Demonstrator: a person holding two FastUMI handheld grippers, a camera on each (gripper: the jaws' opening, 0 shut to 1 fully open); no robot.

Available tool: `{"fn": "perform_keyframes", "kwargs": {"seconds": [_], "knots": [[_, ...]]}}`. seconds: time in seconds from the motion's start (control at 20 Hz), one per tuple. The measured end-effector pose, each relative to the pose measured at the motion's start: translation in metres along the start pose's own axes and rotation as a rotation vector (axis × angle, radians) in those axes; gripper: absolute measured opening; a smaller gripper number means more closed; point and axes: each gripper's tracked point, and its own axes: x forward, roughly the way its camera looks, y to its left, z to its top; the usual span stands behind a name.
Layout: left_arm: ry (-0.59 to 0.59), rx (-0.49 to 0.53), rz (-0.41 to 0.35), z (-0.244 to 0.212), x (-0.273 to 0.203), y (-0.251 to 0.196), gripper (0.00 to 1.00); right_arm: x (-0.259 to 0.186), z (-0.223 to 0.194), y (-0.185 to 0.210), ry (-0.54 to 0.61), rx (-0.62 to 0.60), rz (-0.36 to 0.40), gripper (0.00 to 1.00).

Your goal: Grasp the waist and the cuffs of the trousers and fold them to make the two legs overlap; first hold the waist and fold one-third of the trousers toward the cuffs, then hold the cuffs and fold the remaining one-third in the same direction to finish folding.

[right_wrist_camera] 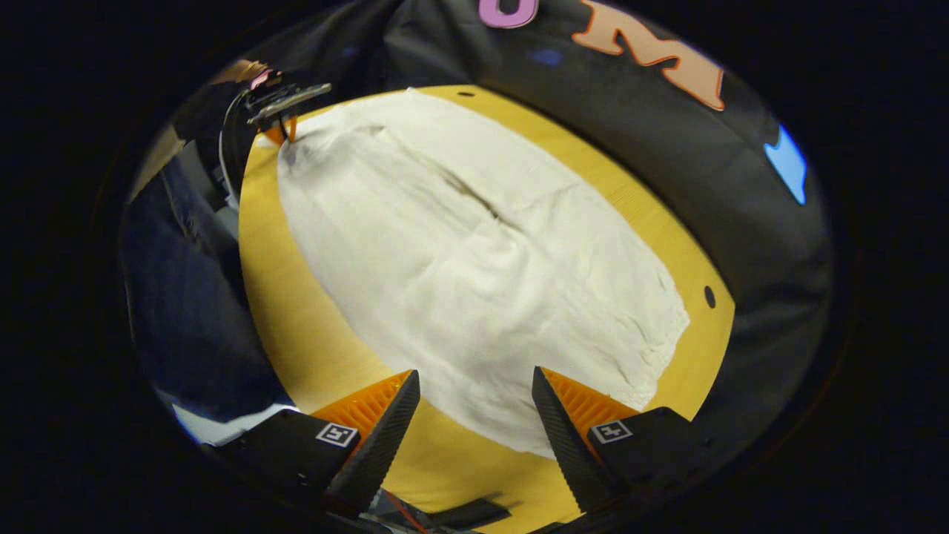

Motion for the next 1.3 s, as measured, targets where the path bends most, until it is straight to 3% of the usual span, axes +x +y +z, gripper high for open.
{"fn": "perform_keyframes", "kwargs": {"seconds": [0.45,0.65,0.8,0.85,0.95,1.0,1.1,1.3], "knots": [[0.011,-0.025,-0.011,0.000,0.001,-0.001,0.00,0.031,-0.045,0.008,0.252,-0.141,0.152,0.96],[0.014,-0.029,-0.012,0.000,0.001,-0.001,0.00,0.032,-0.046,0.009,0.295,-0.177,0.149,0.84],[0.011,-0.026,-0.008,0.000,0.001,0.000,0.00,0.033,-0.049,0.007,0.363,-0.157,0.114,0.80],[0.011,-0.023,-0.006,0.000,0.002,0.000,0.00,0.029,-0.049,0.005,0.383,-0.162,0.100,0.65],[0.007,-0.021,-0.006,0.000,0.002,0.000,0.00,0.030,-0.048,0.002,0.394,-0.188,0.074,0.52],[0.006,-0.020,-0.006,0.000,0.002,0.000,0.00,0.032,-0.046,-0.004,0.383,-0.204,0.041,0.34],[-0.002,-0.019,-0.007,0.000,0.003,0.000,0.00,0.034,-0.046,-0.008,0.367,-0.224,0.010,0.14],[0.002,-0.031,-0.012,-0.001,0.003,0.000,0.00,0.029,-0.045,-0.009,0.364,-0.222,-0.011,0.06]]}}
